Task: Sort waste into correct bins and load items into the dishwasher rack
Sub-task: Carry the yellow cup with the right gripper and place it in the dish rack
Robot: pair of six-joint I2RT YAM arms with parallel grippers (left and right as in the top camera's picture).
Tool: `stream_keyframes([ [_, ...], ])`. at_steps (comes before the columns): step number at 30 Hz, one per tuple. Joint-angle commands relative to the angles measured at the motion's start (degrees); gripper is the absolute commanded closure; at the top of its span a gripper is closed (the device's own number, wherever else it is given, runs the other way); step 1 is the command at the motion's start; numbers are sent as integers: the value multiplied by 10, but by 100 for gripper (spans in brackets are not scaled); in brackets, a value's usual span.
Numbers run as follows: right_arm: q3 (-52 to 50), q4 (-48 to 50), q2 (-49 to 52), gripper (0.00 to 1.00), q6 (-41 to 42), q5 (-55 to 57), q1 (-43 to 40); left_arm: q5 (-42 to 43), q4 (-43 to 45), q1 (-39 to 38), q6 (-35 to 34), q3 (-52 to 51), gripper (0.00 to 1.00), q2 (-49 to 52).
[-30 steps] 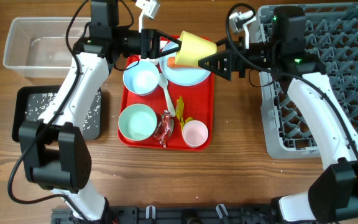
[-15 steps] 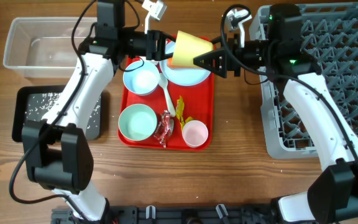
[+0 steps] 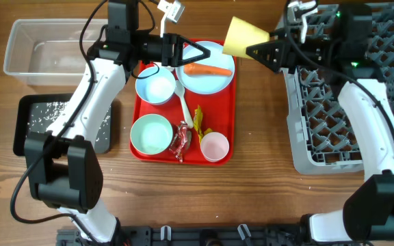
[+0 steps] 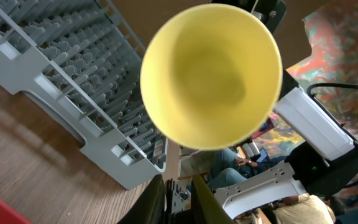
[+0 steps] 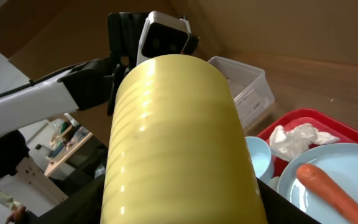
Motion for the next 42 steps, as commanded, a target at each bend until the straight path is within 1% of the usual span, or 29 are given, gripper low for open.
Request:
stream_keyframes([
  [1, -1, -23, 6, 62, -23, 7, -24, -3, 2, 2, -1, 5, 85, -12],
  [2, -1, -41, 6, 62, -23, 32, -31, -12, 1, 2, -1, 5, 85, -12],
  [3, -1, -67, 6, 62, -21, 77, -35, -41, -2, 2, -1, 5, 85, -12],
  [5, -1, -120, 3, 62, -15, 181, -36, -150, -39, 2, -1, 5, 81, -12],
  [6, -1, -152, -1, 62, -10, 246, -36, -226, -70, 2, -1, 5, 78, -12],
  [8, 2, -189, -19, 62, 13, 320, -37, -357, -129, 2, -1, 5, 74, -12],
  [10, 29, -246, -41, 62, 20, 393, -39, -427, -167, 2, -1, 5, 72, -12],
  [11, 52, -285, -52, 62, 20, 434, -39, -446, -181, 2, -1, 5, 72, -12],
  [13, 128, -393, -67, 62, 20, 543, -40, -468, -202, 2, -1, 5, 71, -12],
  [16, 214, -516, -69, 63, 19, 616, -40, -506, -219, 2, -1, 5, 71, -12],
  [19, 238, -595, -71, 62, 40, 685, -54, -558, -245, 2, -1, 5, 71, -12],
  [20, 237, -629, -71, 62, 54, 711, -77, -586, -259, 2, -1, 5, 72, -12],
  [23, 236, -695, -71, 62, 54, 716, -150, -669, -282, 2, -1, 2, 72, -11],
  [25, 235, -738, -71, 62, 49, 726, -198, -681, -282, 2, -1, -2, 72, -11],
  [28, 210, -764, -71, 62, 49, 756, -233, -681, -282, 2, 0, -2, 72, -10],
  [33, 101, -725, -71, 62, 50, 757, -234, -681, -282, 2, 0, -2, 72, -10],
  [38, -19, -642, -69, 62, 68, 761, -235, -681, -282, 2, 0, -2, 72, -10],
  [42, -71, -581, -69, 66, 85, 761, -235, -681, -282, 2, 0, -2, 72, -10],
])
